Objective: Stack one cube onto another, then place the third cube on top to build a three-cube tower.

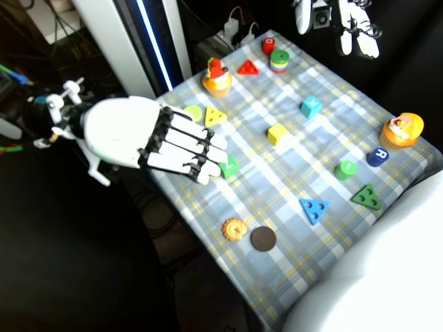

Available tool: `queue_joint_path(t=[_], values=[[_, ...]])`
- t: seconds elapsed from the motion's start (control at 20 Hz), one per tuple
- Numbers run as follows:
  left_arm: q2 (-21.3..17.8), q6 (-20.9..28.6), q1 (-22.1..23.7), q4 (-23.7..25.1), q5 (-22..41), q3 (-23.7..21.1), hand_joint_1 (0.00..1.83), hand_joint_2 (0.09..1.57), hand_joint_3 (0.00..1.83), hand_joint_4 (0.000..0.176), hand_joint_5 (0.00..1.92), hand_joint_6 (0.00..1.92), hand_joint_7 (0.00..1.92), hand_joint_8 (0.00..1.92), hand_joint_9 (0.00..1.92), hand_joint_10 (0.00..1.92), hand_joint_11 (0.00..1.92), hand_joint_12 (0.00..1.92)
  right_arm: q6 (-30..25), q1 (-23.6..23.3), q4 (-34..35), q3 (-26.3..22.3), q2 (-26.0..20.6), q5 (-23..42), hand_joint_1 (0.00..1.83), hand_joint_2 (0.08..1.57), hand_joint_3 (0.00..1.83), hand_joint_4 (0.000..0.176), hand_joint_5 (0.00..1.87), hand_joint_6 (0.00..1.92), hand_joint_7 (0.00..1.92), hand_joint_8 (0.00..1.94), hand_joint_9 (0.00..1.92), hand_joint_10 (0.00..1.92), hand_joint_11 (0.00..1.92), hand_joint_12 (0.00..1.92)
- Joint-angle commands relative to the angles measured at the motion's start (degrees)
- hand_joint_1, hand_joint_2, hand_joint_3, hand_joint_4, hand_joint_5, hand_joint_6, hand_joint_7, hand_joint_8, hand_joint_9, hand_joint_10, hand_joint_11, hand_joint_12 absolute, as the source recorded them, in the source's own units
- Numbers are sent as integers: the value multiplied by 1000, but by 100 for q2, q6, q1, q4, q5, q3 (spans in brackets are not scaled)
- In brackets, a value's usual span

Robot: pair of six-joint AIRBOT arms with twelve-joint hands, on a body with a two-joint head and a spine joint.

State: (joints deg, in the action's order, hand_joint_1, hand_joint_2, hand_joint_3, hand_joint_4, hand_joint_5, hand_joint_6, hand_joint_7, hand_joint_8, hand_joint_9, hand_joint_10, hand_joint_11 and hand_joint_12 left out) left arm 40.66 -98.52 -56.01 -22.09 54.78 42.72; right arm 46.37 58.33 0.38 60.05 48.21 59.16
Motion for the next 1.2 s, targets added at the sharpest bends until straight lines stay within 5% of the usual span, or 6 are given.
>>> queue_joint_path(t=[0.0, 0.5, 1.05, 1.15], values=[[-16, 45, 53, 63, 688, 12, 475, 1020, 1, 176, 422, 1, 452, 1, 404, 1, 186, 265, -22, -62, 87, 18, 11, 659, 908, 1199, 2, 0, 643, 2, 629, 4, 617, 26, 294, 825], [606, -3159, 809, -1064, -601, 452, 744, 882, 0, 176, 401, 6, 408, 3, 370, 3, 139, 147, -61, -172, -85, 40, 43, 641, 893, 1228, 1, 0, 669, 1, 651, 2, 642, 4, 328, 798], [1284, -4507, 1414, -1836, -1850, 1238, 733, 957, 10, 176, 601, 13, 526, 5, 466, 1, 216, 159, -150, -179, -170, 39, 48, 675, 851, 1250, 2, 0, 679, 2, 650, 1, 643, 0, 327, 810], [1359, -4510, 1472, -1861, -1932, 1318, 744, 965, 3, 157, 672, 14, 577, 9, 516, 8, 228, 177, -150, -177, -171, 42, 48, 671, 862, 1251, 1, 0, 681, 3, 648, 0, 648, 3, 330, 816]])
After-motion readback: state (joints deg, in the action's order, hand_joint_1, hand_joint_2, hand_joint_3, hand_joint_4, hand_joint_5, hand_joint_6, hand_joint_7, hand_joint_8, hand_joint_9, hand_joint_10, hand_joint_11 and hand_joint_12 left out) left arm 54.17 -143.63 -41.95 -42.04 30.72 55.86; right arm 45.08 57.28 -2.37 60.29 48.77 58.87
